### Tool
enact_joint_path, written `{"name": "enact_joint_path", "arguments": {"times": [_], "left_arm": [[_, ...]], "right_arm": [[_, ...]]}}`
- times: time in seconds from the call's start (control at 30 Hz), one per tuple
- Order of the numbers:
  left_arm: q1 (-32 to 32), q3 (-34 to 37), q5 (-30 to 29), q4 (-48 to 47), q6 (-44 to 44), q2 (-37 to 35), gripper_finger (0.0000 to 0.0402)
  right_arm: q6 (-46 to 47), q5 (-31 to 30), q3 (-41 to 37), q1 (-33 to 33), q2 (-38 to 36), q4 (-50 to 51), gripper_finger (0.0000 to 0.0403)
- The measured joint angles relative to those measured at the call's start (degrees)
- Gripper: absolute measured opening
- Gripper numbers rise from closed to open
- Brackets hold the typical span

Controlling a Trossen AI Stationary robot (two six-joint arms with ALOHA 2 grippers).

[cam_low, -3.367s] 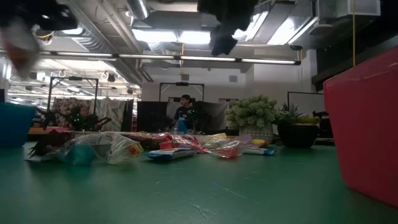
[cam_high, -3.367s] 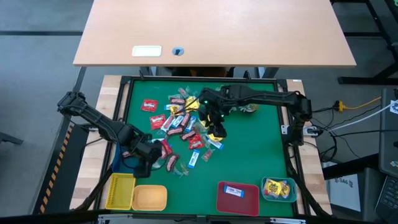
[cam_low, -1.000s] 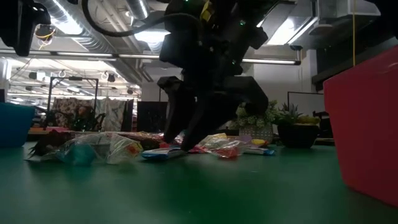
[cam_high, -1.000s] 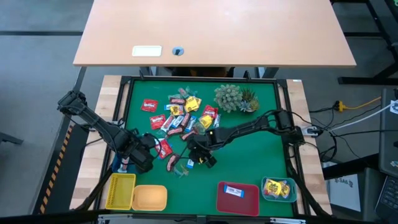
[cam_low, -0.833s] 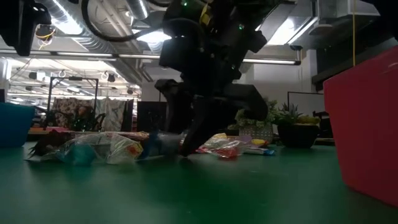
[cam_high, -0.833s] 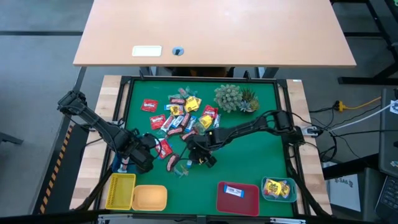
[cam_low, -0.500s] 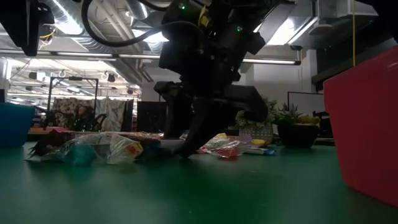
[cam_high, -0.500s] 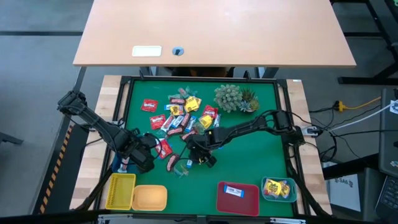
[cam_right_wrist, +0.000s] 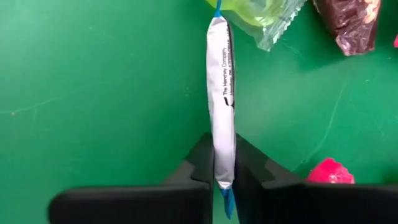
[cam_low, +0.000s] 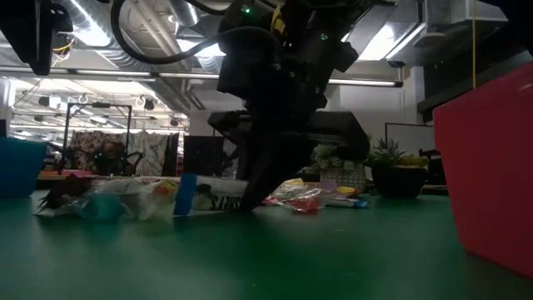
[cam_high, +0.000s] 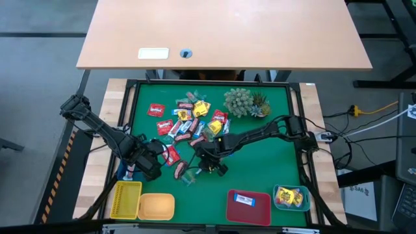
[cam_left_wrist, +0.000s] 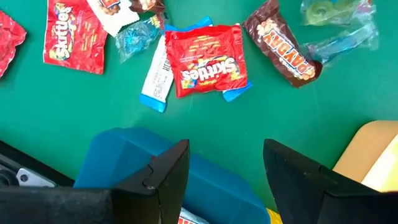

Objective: Sort candy
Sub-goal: Put the blue chocolate into the red bin

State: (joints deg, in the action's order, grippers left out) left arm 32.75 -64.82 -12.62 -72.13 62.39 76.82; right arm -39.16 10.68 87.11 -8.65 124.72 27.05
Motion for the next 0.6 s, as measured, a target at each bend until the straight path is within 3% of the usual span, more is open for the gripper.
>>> {"name": "enact_joint_path", "arguments": {"times": [0.13, 0.37, 0.6], "left_arm": [[0.0, 0.0, -0.42, 1.95, -0.01, 0.0, 0.019], [0.0, 0.0, -4.77, 7.98, -0.07, 0.0, 0.019], [0.0, 0.0, -8.31, 11.47, -2.63, 0.0, 0.019]], "right_arm": [[2.59, -0.29, 3.77, -0.02, 0.39, 5.81, 0.0016], [7.78, 1.93, 13.11, -0.38, 0.4, 25.15, 0.0055], [11.24, 1.34, 19.54, -3.61, 0.36, 37.13, 0.0019]]}}
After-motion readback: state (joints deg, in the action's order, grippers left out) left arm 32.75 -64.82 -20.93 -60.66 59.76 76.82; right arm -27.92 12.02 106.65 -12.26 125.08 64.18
